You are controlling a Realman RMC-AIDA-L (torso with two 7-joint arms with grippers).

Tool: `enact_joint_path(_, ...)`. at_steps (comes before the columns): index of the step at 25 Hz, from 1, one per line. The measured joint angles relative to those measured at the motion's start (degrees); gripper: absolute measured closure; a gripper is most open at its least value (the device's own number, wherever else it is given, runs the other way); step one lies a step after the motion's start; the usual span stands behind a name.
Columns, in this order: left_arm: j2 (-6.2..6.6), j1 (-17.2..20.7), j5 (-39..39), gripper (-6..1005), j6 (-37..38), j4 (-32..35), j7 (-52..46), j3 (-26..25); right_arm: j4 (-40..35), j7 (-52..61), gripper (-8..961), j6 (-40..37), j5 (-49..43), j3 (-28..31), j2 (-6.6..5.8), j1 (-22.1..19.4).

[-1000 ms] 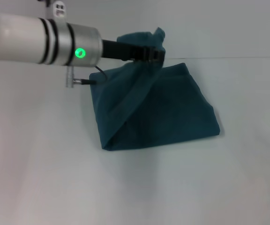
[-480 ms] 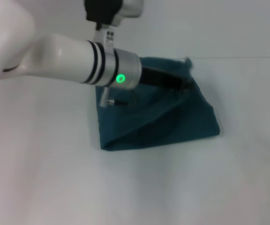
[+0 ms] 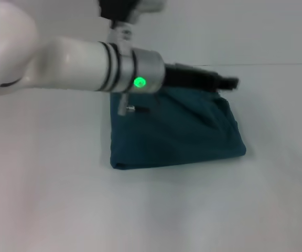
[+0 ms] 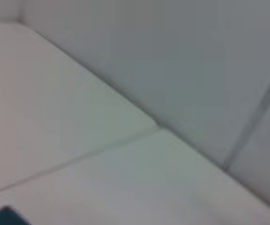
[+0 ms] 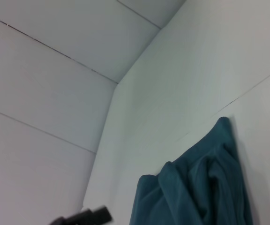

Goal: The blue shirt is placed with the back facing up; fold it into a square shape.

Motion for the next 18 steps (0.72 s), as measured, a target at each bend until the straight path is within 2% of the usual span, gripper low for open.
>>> enact_joint_path(1, 0.1, 1.47, -1.17, 532, -0.13, 0.77, -0.72, -1.98, -0.01, 0.0, 27, 0.05, -0.14, 0.01, -0.07, -0.02)
enact_joint_path(2, 0.1, 1.47, -1.17, 493, -0.13, 0.77, -0.72, -1.98, -0.01, 0.0, 27, 0.12, -0.35, 0.0, -0.13, 0.03)
enact_joint_path(4, 0.45, 5.02, -4.21, 415, 1.19, 0.63, -5.68, -10.37, -0.3, 0.0, 27, 0.39, -1.61, 0.0, -0.31, 0.32)
enact_joint_path(6, 0.79, 7.16, -4.69, 338, 4.05, 0.22, -9.78, -15.84, -0.9, 0.01, 27, 0.72, -3.55, 0.0, -0.46, 0.99)
enact_joint_path(8, 1.59, 9.22, -4.92, 274, 8.89, -0.83, -13.46, -21.74, -1.75, 0.07, 27, 1.3, -5.98, 0.0, -0.68, 2.41)
enact_joint_path(12, 2.83, 12.72, -5.14, 172, 16.64, -3.2, -14.47, -29.55, -3.53, 0.77, 27, 3.09, -10.81, 0.0, -0.99, 7.23)
enact_joint_path(15, 3.1, 16.04, -5.16, 171, 19.92, -3.7, -13.7, -32.96, -4.04, 2.11, 28, 6.28, -13.9, -0.78, -0.96, 11.96)
enact_joint_path(18, 2.99, 19.06, -5.4, 170, 22.27, -3.58, -12.65, -34.74, -4.15, 3.52, 28, 12.38, -16.04, -4.02, -0.2, 16.92)
